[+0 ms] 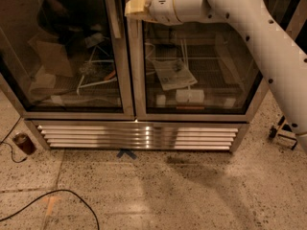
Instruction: Pick orange can from middle drawer and place on counter
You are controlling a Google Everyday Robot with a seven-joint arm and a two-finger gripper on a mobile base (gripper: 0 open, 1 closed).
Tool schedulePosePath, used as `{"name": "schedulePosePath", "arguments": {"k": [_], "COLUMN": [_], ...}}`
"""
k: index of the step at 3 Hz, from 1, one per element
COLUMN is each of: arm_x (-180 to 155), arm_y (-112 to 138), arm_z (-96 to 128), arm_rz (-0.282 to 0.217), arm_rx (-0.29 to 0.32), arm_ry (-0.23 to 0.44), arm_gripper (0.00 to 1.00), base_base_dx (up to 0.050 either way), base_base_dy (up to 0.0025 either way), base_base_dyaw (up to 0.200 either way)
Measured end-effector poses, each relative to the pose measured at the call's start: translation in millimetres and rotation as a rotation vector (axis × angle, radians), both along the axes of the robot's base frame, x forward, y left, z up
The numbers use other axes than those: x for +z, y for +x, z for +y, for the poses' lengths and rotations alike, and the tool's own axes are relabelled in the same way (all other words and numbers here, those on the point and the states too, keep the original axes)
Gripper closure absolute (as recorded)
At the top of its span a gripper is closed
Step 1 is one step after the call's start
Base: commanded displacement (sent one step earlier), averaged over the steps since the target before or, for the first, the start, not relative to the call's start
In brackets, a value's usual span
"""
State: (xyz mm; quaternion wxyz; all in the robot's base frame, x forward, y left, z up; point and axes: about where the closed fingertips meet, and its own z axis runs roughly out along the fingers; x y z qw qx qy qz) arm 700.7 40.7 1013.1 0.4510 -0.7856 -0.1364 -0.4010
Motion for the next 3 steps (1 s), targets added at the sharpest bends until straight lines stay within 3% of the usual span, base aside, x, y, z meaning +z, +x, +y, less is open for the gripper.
{"name": "schedulePosePath", "arguments": {"k": [3], "arm_x": [10.6], "arm_y": [-53.0], "arm_z": [7.4], "arm_rz": [0.050], "arm_rx": [0.070], "arm_ry": [0.027], "arm_gripper": [1.00], "base_base_dx": [0.000], "base_base_dy": [0.00000], "base_base_dyaw": [0.000]}}
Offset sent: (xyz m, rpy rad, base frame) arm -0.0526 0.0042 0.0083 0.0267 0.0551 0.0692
